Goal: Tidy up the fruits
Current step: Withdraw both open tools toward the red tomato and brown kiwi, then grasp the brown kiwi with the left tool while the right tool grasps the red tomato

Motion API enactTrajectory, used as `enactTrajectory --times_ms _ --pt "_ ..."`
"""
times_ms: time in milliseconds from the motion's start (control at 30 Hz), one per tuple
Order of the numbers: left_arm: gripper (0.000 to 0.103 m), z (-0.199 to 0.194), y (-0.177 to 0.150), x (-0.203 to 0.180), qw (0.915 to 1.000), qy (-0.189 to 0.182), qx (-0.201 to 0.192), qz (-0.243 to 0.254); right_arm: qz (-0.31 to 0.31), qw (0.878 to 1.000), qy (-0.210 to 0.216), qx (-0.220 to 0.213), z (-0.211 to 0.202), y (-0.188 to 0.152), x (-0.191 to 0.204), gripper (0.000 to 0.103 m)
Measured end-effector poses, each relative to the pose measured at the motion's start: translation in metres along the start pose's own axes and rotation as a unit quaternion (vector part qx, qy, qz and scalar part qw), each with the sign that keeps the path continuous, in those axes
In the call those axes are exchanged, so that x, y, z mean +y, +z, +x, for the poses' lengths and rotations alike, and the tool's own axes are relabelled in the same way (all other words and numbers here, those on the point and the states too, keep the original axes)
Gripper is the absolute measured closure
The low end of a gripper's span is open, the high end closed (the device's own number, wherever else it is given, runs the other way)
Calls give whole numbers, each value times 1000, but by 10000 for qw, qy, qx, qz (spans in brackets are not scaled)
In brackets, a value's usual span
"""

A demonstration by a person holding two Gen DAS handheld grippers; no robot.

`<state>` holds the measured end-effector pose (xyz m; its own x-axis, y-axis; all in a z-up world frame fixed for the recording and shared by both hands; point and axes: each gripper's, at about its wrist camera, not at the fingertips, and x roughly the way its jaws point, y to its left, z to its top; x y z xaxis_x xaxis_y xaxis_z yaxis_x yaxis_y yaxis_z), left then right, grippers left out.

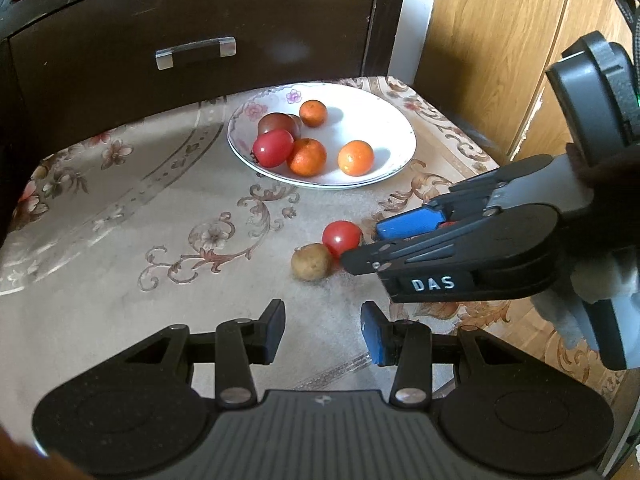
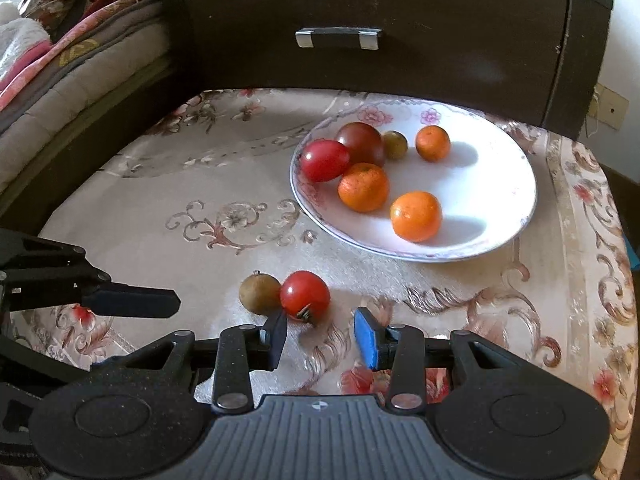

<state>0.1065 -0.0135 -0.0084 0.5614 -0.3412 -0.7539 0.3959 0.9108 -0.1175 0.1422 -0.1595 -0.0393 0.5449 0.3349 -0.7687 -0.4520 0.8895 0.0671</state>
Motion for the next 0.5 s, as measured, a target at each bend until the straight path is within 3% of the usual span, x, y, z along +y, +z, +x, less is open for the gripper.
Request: enactTrajectory --times_ms 367,433,500 --pt "53 4 -1 2 10000 7 26 -33 -382 9990 -82 -204 8 3 12 69" --pt "53 4 0 1 10000 9 23 -23 -467 9987 -62 -210 9 3 15 81" --pt "53 5 0 2 10000 13 10 -24 -470 9986 -87 -207 10 5 17 81"
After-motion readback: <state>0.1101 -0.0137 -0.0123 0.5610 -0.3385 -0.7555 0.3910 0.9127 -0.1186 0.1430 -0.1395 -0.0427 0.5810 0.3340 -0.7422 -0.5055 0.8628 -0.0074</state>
